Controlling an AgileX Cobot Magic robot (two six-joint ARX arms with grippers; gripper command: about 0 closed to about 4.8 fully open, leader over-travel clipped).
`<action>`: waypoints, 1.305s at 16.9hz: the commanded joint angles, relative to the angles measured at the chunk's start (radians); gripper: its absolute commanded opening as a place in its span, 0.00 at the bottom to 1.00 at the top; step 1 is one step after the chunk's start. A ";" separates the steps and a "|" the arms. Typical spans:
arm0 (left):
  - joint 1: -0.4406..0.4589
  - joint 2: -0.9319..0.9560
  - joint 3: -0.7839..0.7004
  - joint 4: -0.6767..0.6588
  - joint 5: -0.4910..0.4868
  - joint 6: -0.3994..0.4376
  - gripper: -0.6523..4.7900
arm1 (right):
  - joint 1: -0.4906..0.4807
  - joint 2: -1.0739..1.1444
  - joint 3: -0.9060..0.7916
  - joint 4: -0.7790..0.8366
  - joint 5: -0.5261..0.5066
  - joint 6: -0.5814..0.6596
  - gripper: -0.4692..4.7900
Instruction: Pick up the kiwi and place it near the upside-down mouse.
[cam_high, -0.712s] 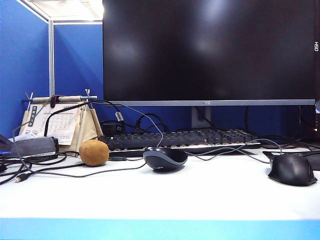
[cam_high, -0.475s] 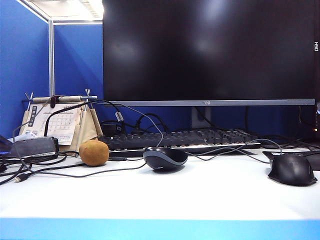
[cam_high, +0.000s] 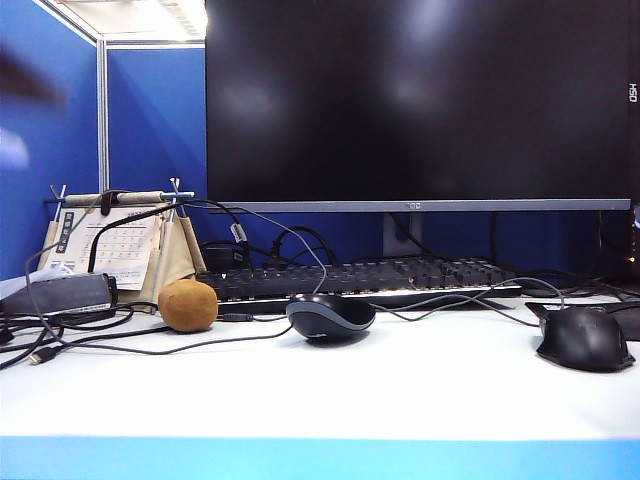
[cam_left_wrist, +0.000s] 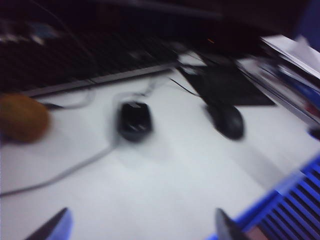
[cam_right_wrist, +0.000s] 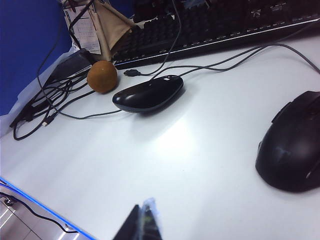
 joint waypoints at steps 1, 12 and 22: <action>0.001 0.139 0.176 -0.116 -0.128 0.068 0.88 | 0.002 -0.001 -0.003 -0.003 0.008 -0.004 0.09; 0.098 1.172 0.772 0.041 -0.291 -0.071 1.00 | 0.002 -0.001 -0.003 -0.003 -0.004 -0.004 0.44; 0.107 1.566 1.057 -0.046 -0.349 -0.267 1.00 | 0.002 -0.001 -0.003 -0.004 -0.018 -0.011 0.49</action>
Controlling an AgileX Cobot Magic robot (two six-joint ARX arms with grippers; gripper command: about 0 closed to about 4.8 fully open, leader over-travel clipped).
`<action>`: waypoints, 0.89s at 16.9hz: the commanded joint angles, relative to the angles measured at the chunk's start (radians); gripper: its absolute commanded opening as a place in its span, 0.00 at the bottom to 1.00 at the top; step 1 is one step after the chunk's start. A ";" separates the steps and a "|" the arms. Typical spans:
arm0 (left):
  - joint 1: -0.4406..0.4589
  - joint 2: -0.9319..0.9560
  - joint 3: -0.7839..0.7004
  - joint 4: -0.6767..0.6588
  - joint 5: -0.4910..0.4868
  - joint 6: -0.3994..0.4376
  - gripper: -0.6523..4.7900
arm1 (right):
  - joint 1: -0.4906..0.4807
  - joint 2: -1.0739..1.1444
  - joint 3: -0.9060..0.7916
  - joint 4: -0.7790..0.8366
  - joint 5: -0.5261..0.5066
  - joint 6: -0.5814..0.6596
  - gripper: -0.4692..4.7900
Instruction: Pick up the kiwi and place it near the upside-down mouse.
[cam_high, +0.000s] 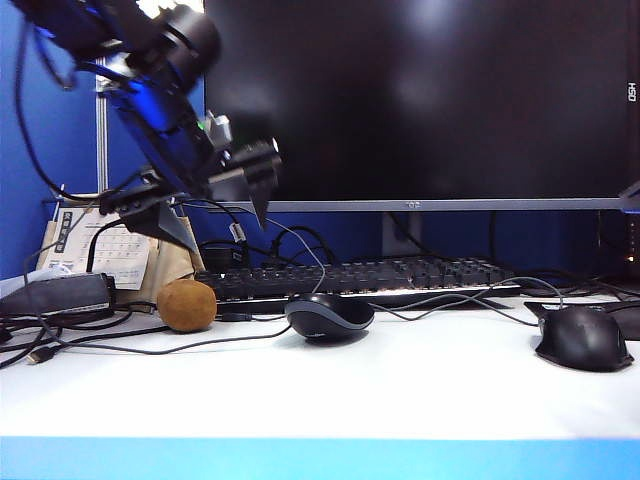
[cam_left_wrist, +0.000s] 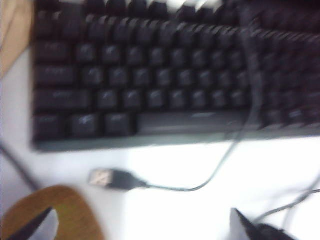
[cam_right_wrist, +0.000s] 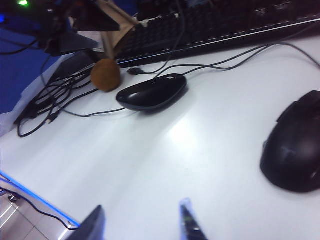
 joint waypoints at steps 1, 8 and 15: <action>0.000 -0.005 0.011 -0.031 -0.085 -0.027 1.00 | 0.002 -0.001 -0.003 -0.002 -0.002 -0.005 0.49; -0.004 -0.005 0.009 -0.282 -0.174 -0.038 1.00 | 0.002 -0.001 -0.003 -0.002 -0.002 -0.005 0.49; -0.007 0.040 0.008 -0.251 -0.166 -0.064 1.00 | 0.002 -0.001 -0.003 -0.002 -0.017 -0.005 0.49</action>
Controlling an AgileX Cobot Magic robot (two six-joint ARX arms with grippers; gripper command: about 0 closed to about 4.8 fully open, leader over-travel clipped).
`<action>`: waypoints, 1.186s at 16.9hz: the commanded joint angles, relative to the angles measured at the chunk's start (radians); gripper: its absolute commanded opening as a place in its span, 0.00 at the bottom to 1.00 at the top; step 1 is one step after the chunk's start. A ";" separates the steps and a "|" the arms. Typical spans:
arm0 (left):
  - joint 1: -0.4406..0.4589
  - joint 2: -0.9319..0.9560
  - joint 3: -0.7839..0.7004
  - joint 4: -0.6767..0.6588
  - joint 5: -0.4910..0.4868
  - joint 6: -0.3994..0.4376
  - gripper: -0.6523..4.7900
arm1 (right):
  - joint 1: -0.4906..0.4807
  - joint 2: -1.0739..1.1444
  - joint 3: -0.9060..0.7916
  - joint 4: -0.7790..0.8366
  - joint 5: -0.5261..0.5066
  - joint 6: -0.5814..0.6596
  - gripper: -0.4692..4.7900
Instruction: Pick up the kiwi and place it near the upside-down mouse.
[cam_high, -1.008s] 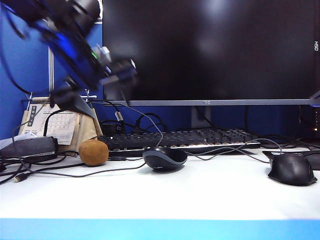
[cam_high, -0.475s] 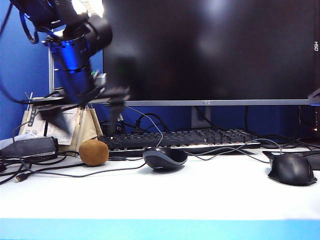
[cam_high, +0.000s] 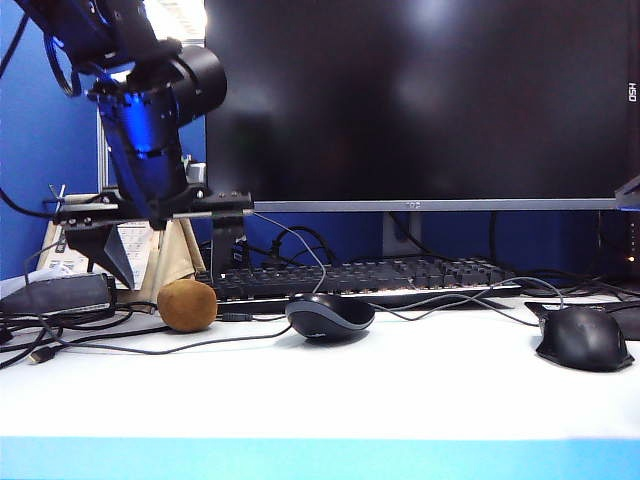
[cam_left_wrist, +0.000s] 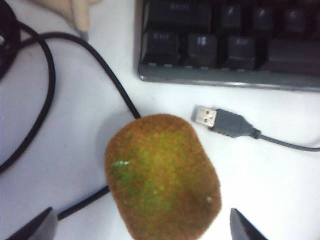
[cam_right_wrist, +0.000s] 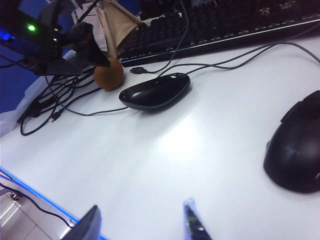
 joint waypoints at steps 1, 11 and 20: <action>-0.004 0.027 0.002 0.016 0.002 -0.007 1.00 | 0.002 -0.001 -0.003 -0.002 -0.008 -0.003 0.49; -0.004 0.079 0.002 0.096 0.027 -0.006 1.00 | 0.002 -0.001 -0.003 -0.003 -0.007 -0.003 0.49; -0.004 0.095 0.002 0.130 0.027 0.002 1.00 | 0.002 -0.001 -0.003 -0.004 -0.011 0.005 0.49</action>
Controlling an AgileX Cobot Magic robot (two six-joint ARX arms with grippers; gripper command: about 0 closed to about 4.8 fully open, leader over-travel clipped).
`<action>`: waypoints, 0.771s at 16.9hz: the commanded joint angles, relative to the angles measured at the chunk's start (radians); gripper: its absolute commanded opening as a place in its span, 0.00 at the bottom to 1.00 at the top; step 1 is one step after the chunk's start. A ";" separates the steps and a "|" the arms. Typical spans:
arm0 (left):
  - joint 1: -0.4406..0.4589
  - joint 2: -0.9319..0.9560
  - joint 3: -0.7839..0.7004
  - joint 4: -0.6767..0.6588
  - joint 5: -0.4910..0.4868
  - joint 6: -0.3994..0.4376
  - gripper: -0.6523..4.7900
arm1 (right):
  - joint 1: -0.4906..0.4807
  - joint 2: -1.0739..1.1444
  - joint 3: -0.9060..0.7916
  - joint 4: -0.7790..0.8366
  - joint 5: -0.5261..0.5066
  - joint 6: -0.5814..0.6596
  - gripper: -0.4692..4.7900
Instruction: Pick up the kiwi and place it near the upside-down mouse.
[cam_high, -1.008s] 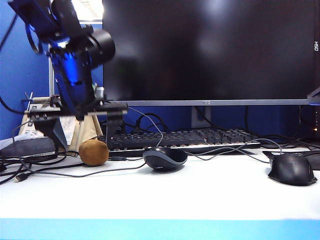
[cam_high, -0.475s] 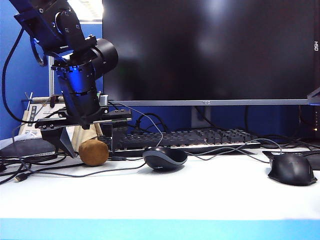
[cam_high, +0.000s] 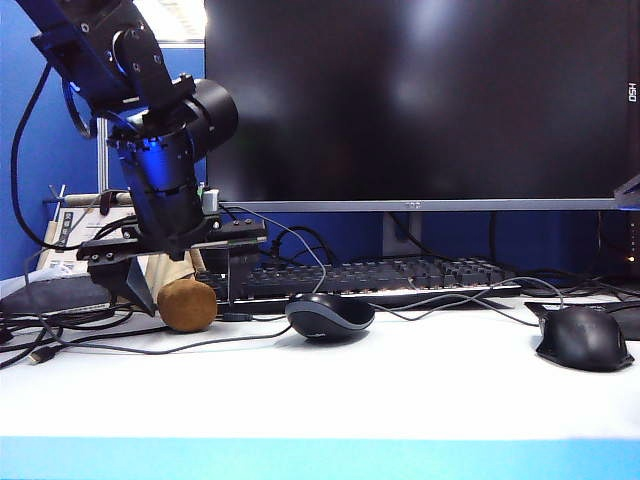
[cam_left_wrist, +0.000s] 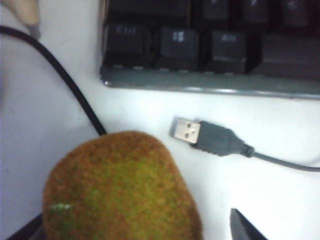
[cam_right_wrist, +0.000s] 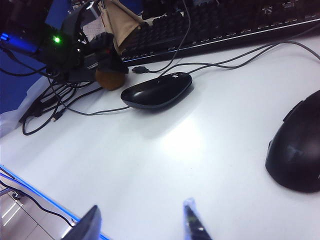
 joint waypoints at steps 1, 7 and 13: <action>0.000 0.000 0.002 0.007 0.000 0.005 1.00 | 0.002 -0.001 -0.003 -0.004 -0.007 0.002 0.49; 0.000 0.000 0.003 0.007 -0.001 0.005 1.00 | 0.002 -0.001 -0.003 -0.005 -0.032 0.006 0.49; 0.001 0.000 0.003 0.007 -0.014 0.017 0.44 | 0.002 -0.001 -0.003 -0.005 -0.031 0.006 0.49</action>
